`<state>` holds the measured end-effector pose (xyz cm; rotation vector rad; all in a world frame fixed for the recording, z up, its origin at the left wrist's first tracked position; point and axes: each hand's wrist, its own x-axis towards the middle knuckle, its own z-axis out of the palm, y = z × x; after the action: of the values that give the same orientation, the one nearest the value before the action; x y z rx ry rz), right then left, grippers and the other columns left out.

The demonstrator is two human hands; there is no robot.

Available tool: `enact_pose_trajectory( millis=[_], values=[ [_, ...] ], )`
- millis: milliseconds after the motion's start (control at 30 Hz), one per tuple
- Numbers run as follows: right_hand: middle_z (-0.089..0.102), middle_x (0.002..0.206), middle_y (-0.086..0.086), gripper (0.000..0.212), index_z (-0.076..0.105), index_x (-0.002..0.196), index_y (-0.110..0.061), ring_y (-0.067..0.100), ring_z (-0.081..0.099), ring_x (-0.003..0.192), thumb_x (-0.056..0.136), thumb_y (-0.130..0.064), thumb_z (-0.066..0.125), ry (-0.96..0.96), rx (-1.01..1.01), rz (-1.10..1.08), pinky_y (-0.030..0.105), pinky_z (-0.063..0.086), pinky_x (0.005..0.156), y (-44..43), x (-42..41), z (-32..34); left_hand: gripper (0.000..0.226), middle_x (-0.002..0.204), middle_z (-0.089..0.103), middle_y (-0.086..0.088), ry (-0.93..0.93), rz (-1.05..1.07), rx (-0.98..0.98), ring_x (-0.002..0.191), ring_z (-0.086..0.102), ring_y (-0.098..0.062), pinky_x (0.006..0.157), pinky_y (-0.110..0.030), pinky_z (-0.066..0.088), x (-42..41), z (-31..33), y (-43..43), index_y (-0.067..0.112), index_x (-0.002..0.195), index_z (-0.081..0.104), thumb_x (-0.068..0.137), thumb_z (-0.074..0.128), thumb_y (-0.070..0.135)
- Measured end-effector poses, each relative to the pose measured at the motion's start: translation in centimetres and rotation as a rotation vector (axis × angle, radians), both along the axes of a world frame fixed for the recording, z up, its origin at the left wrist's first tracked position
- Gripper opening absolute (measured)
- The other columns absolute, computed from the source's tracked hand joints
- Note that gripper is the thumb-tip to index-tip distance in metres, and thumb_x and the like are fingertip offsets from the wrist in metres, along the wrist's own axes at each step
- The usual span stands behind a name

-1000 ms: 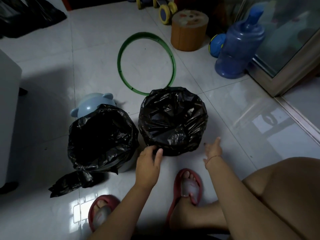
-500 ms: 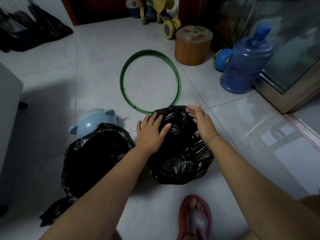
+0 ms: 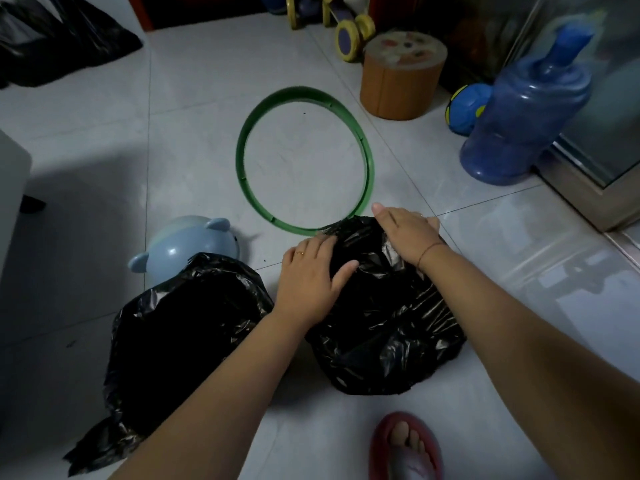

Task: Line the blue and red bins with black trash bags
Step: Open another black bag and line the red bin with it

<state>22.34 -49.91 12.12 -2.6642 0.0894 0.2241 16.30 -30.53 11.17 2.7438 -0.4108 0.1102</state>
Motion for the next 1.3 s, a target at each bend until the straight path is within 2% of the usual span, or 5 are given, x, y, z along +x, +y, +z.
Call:
enact_pose_trajectory(
  millis=[300,500,967,1133,1300],
  values=[
    [0.063,0.089,0.006,0.049,0.063,0.084,-0.013,0.020,0.059,0.086,0.095,-0.049,0.032,-0.453,0.320,-0.040,0.037,0.047,0.079,0.9,-4.1,1.0,0.067,0.148,0.033,-0.003,0.205,0.177,-0.294,0.128,0.044,-0.025,0.102,-0.044,0.041,-0.4,0.1,1.1,0.019,0.146,0.027,0.091,0.047,0.051],
    [0.068,0.094,0.007,0.087,0.070,0.089,-0.010,0.019,0.065,0.092,0.086,-0.070,0.008,0.573,0.562,-0.007,0.022,0.048,0.082,3.2,-5.8,-2.3,0.053,0.147,0.033,-0.002,0.261,0.125,-0.350,0.125,0.046,-0.022,0.100,-0.034,0.042,-2.0,-1.0,1.2,0.024,0.144,0.034,0.094,0.051,0.027],
    [0.055,0.136,0.006,0.081,0.057,0.127,-0.022,0.021,0.050,0.124,0.079,-0.078,0.026,0.665,0.491,-0.035,0.037,0.039,0.101,1.4,-5.2,-3.4,0.038,0.123,0.055,-0.010,-0.028,-0.050,-0.100,0.112,0.051,-0.029,0.096,-0.040,0.040,-2.6,2.1,-0.6,0.014,0.121,0.059,0.093,0.050,0.036],
    [0.055,0.134,0.000,0.071,0.058,0.123,-0.025,0.019,0.045,0.128,0.087,-0.071,0.018,0.562,0.633,-0.107,0.038,0.023,0.113,-1.3,-2.9,-0.9,0.070,0.150,0.038,-0.008,0.852,-0.492,0.165,0.138,0.034,-0.028,0.114,-0.040,0.025,-3.6,2.3,-4.4,0.025,0.144,0.035,0.089,0.026,0.067],
    [0.043,0.144,0.003,0.080,0.039,0.141,-0.021,0.013,0.043,0.120,0.084,-0.074,0.020,0.505,0.720,-0.198,0.027,0.021,0.101,0.1,-2.4,-0.8,0.087,0.161,0.011,-0.002,0.961,-0.371,0.342,0.146,0.012,-0.024,0.119,-0.040,0.009,-3.5,-0.3,-2.5,0.028,0.152,0.009,0.082,0.031,0.075]
  ],
)
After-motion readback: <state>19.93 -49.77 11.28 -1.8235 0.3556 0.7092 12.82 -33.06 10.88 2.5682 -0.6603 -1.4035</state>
